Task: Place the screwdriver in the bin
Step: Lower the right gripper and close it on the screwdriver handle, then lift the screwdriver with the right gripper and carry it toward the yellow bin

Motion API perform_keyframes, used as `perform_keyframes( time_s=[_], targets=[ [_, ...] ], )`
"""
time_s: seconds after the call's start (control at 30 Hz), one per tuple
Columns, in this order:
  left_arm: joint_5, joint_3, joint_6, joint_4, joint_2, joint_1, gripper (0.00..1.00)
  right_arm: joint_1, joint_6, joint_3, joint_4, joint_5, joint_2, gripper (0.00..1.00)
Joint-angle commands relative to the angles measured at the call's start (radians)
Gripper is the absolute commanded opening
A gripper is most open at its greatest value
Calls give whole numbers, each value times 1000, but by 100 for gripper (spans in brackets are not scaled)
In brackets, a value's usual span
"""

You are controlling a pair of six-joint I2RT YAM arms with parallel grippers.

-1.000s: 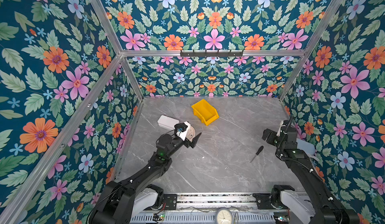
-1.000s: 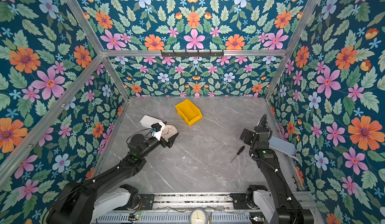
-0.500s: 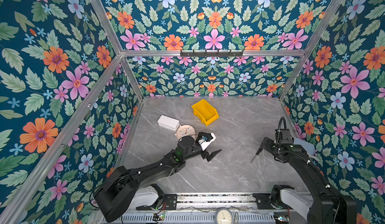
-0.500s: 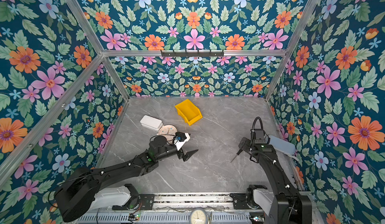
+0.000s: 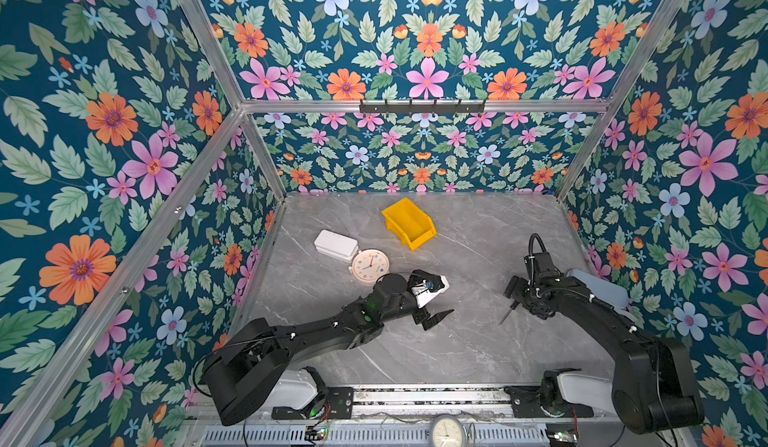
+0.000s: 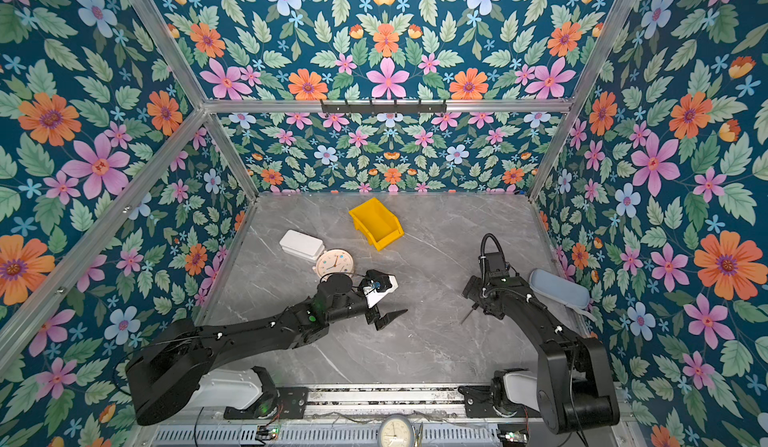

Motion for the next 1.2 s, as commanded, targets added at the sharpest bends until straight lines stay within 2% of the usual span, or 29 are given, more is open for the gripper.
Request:
perform_keyframes(
  time_s=[0.0, 0.27, 0.47, 0.77, 0.87, 1.17],
  targets=[
    [-3, 1, 19, -4, -2, -1, 100, 2, 45, 16, 24, -20, 32, 76],
    [-11, 1, 28, -17, -2, -2, 100, 2, 65, 32, 33, -21, 109, 52],
    [-16, -3, 30, -21, -10, -2, 100, 2, 84, 33, 38, -23, 160, 29],
    [-49, -3, 32, -41, -16, -2, 100, 1, 88, 23, 38, -26, 194, 6],
    [-63, -2, 11, -46, -17, -2, 100, 2, 88, 19, 27, -13, 177, 0],
    [-85, 18, -60, -65, -3, -1, 100, 2, 46, 3, 39, 24, 96, 0]
  ],
)
